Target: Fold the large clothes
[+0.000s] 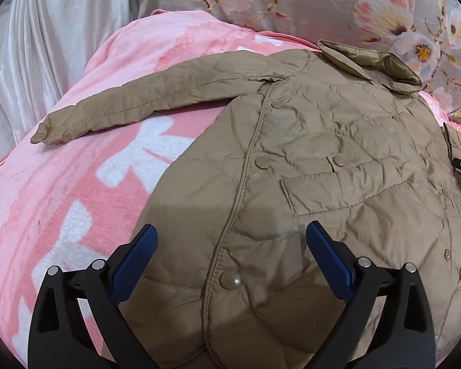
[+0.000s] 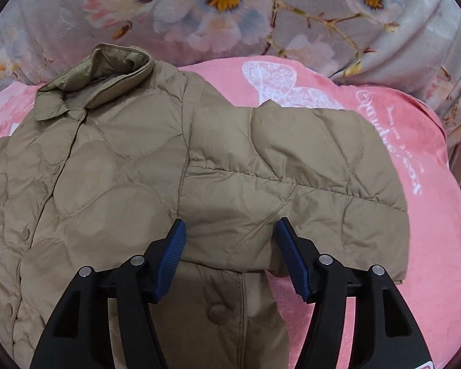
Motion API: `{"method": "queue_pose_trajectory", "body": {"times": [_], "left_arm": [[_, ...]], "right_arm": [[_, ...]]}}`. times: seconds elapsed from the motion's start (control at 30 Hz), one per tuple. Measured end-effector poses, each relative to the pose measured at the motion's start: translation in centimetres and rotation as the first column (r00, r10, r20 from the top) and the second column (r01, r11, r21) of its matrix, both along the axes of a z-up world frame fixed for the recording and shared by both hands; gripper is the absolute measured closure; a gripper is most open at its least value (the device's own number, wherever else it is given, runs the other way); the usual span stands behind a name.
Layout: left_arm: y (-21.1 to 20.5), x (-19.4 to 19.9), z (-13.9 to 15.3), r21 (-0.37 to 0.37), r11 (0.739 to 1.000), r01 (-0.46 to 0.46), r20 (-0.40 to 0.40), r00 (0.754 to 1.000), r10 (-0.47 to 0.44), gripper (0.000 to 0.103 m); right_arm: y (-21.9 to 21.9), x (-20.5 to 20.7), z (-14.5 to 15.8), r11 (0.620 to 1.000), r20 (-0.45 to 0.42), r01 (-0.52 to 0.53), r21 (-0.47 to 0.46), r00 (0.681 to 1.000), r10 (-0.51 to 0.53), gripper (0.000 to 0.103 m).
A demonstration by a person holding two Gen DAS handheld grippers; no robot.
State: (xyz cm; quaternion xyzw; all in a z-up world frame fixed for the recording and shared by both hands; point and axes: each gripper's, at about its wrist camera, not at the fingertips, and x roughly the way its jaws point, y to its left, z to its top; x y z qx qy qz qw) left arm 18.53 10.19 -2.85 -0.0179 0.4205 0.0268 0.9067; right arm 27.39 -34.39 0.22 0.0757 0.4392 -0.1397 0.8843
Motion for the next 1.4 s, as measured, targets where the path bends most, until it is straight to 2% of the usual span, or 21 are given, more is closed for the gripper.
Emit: {"method": "queue_pose_trajectory", "body": {"times": [0.1, 0.17, 0.2, 0.23, 0.27, 0.3, 0.33, 0.4, 0.47, 0.53, 0.6, 0.7, 0.87, 0.9, 1.03, 1.17, 1.2, 1.27, 1.33, 1.4], "left_arm": [[0.4, 0.2, 0.0, -0.001, 1.000, -0.011, -0.001, 1.000, 0.011, 0.008], [0.7, 0.3, -0.1, -0.004, 1.000, -0.017, -0.003, 1.000, 0.017, 0.008], [0.8, 0.4, -0.1, -0.002, 1.000, -0.019, -0.005, 1.000, 0.019, 0.008], [0.9, 0.4, -0.2, -0.002, 1.000, -0.022, -0.006, 1.000, 0.022, 0.008], [1.0, 0.4, -0.2, -0.003, 1.000, -0.023, -0.007, 1.000, 0.023, 0.008], [1.1, 0.4, -0.2, -0.004, 1.000, -0.025, -0.008, 1.000, 0.025, 0.008], [1.3, 0.4, -0.1, -0.007, 1.000, -0.026, -0.006, 1.000, 0.026, 0.008], [1.7, 0.3, 0.0, -0.007, 1.000, -0.031, -0.002, 1.000, 0.031, 0.008], [2.2, 0.3, 0.1, -0.011, 0.999, -0.038, 0.002, 0.999, 0.038, 0.008], [2.8, 0.2, 0.2, -0.024, 0.998, -0.050, 0.002, 0.999, 0.050, 0.008], [3.4, 0.2, 0.2, -0.037, 0.997, -0.062, -0.002, 0.998, 0.062, 0.008], [4.4, 0.0, 0.5, -0.059, 0.995, -0.081, -0.001, 0.997, 0.081, 0.008], [6.1, -0.5, 0.8, -0.066, 0.992, -0.109, 0.003, 0.994, 0.110, 0.008], [6.6, -0.5, 0.9, -0.069, 0.991, -0.116, 0.003, 0.993, 0.116, 0.008], [7.9, -0.6, 1.0, -0.074, 0.988, -0.136, 0.001, 0.991, 0.137, 0.008], [8.6, -0.3, 1.4, -0.105, 0.985, -0.136, 0.000, 0.991, 0.136, 0.008], [8.6, -0.1, 1.6, -0.124, 0.984, -0.125, 0.001, 0.992, 0.126, 0.008], [8.3, 0.6, 2.0, -0.173, 0.981, -0.090, 0.000, 0.996, 0.091, 0.008], [7.5, 1.9, 2.6, -0.255, 0.967, -0.030, -0.005, 1.000, 0.030, 0.008], [6.6, 3.2, 2.8, -0.317, 0.948, 0.013, -0.012, 1.000, -0.018, 0.008]], "right_arm": [[0.4, -0.1, 0.0, 0.999, 0.004, -0.034, 0.019, 0.999, 0.034, 0.026], [1.0, 0.1, -0.3, 0.999, -0.009, -0.044, -0.015, 0.999, 0.044, 0.026], [1.1, 0.3, -0.4, 0.999, -0.015, -0.044, -0.023, 0.999, 0.044, 0.033], [1.5, 0.1, -0.3, 0.999, -0.015, -0.043, -0.023, 0.999, 0.042, 0.053], [1.3, 0.4, -0.1, 0.999, -0.013, -0.031, -0.018, 0.999, 0.031, 0.061], [1.3, 0.5, 0.4, 1.000, -0.008, -0.012, -0.011, 1.000, 0.011, 0.084], [0.8, 0.6, 1.4, 0.999, 0.013, 0.009, 0.036, 1.000, -0.009, 0.092], [1.2, 0.5, 4.2, 0.998, 0.095, 0.026, 0.065, 0.995, -0.032, 0.094], [2.6, 0.5, 7.2, 0.998, 0.175, 0.005, 0.069, 0.984, -0.017, 0.094], [4.5, 0.6, 9.9, 0.988, 0.257, -0.068, 0.139, 0.966, 0.030, 0.094], [8.1, 1.5, 12.2, 0.965, 0.315, -0.180, 0.191, 0.942, 0.114, 0.094], [14.0, 3.0, 13.0, 0.915, 0.342, -0.331, 0.233, 0.908, 0.241, 0.094], [24.3, 4.2, 11.0, 0.802, 0.315, -0.516, 0.301, 0.847, 0.427, 0.094], [26.1, 4.2, 10.5, 0.791, 0.299, -0.535, 0.296, 0.839, 0.456, 0.094], [30.8, 4.5, 7.5, 0.762, 0.226, -0.557, 0.330, 0.831, 0.509, 0.094], [33.4, 5.5, 4.2, 0.791, 0.122, -0.543, 0.282, 0.838, 0.531, 0.093], [33.5, 5.8, 3.4, 0.790, 0.101, -0.534, 0.299, 0.842, 0.531, 0.086], [32.8, 5.9, 3.1, 0.789, 0.106, -0.522, 0.324, 0.849, 0.518, 0.081], [32.0, 5.0, 3.9, 0.777, 0.126, -0.525, 0.347, 0.847, 0.516, 0.064], [30.8, 3.1, 5.2, 0.766, 0.166, -0.538, 0.352, 0.841, 0.514, 0.055]]}}
